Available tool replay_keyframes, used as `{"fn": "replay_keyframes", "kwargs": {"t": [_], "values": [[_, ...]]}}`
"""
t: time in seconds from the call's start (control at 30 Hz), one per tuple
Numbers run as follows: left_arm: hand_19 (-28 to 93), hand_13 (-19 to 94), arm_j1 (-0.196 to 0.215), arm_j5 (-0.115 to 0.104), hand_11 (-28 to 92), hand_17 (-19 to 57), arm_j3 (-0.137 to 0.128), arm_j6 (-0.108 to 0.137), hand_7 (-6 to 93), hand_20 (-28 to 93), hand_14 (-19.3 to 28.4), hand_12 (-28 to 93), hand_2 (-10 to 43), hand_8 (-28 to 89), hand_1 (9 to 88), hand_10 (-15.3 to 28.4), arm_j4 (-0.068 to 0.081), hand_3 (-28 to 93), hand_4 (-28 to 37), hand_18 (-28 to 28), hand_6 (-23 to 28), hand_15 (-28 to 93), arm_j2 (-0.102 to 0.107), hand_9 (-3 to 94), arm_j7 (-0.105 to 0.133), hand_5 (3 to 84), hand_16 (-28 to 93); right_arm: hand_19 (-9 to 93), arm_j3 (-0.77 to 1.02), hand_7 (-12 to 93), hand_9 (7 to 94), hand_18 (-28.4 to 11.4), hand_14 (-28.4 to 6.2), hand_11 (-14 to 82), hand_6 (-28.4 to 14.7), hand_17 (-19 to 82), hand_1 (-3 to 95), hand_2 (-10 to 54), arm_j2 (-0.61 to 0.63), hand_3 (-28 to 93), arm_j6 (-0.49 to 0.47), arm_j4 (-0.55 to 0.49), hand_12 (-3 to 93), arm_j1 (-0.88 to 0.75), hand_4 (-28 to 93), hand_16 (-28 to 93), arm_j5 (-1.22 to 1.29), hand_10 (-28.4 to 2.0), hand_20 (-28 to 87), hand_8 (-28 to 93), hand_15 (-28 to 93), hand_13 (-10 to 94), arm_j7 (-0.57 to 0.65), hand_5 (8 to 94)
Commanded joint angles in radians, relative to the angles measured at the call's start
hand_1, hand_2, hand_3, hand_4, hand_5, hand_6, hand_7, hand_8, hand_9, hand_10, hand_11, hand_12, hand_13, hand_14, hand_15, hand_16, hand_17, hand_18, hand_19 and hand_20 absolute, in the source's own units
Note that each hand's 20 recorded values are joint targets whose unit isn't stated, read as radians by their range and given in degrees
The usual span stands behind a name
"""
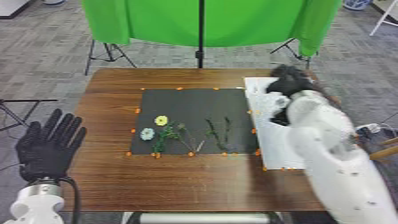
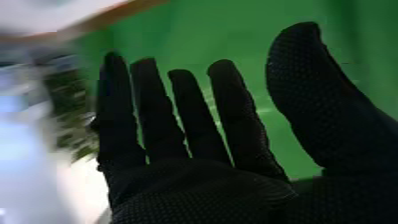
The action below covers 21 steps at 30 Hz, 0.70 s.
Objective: Arrange flowers
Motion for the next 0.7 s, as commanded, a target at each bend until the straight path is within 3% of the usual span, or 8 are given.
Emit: {"fn": "replay_keyframes", "kwargs": {"t": [0.03,0.27,0.43,0.53,0.63,0.7], "values": [[29,30,0.028,-0.003,16,-5.1,-0.014,-0.002,11.8,12,12.2,9,13.3,-11,23.1,13.6,-0.004,80,-28.3,12.2,7.6,17,-0.005,37.0,0.006,41.3,-2,61,0.142,9,38.7,-20.0,-18.0,5.8,-6.4,14,40.0,-9.5,0.136,81,0.029,0.092,13.5,-0.120,-28,17,-0.010,-17.7,22,-9,19,32,0.049,44.9],[29,30,0.026,0.000,16,-5.1,-0.010,-0.003,11.8,12,12.1,9,13.3,-11,23.1,13.5,-0.004,80,-28.3,12.2,7.7,17,-0.005,37.0,0.003,41.4,-2,60,0.157,10,38.2,-20.2,-17.7,5.9,-5.7,14,41.2,-9.5,0.129,82,-0.101,0.112,13.2,-0.115,-28,18,0.019,-17.0,21,-10,18,33,0.093,44.4],[29,30,0.031,-0.002,16,-5.1,-0.010,0.000,11.8,12,12.2,9,13.3,-11,23.1,13.5,-0.006,80,-28.3,12.2,7.7,17,-0.006,37.0,0.009,41.4,-2,62,0.143,10,40.9,-21.0,-16.4,6.5,-4.5,16,45.1,-9.5,0.119,82,-0.166,0.145,13.2,-0.104,-28,19,0.001,-13.7,22,-10,18,38,0.070,46.5],[29,30,0.033,-0.002,16,-5.1,-0.011,0.002,11.8,12,12.2,9,13.3,-11,23.1,13.6,-0.007,80,-28.3,12.2,7.7,17,-0.009,37.0,0.007,41.4,-2,65,0.106,12,46.9,-20.9,-13.9,8.1,-2.4,19,49.3,-9.5,0.111,81,-0.040,0.210,12.9,-0.100,-28,20,-0.048,-12.3,24,-11,20,46,0.048,51.1],[30,30,0.033,-0.002,16,-5.1,-0.008,0.001,11.8,12,12.3,9,13.3,-11,23.2,13.6,-0.008,80,-28.3,12.2,7.7,17,-0.013,37.0,0.005,41.4,-2,69,0.081,15,62.6,-19.6,-9.9,10.8,1.9,24,53.8,-9.5,0.104,77,0.135,0.253,12.9,-0.109,-28,21,-0.066,-10.4,27,-11,25,59,0.044,65.5],[30,30,0.035,-0.004,16,-5.1,-0.007,0.000,11.8,12,12.2,9,13.4,-11,23.3,13.6,-0.008,80,-28.3,12.2,7.7,17,-0.014,37.0,0.005,41.4,-2,70,0.079,17,72.5,-19.2,-8.0,8.6,2.1,26,59.3,-9.5,0.106,68,0.221,0.233,19.5,-0.135,-28,31,-0.079,-9.9,29,-4,23,65,0.031,74.3]]}}
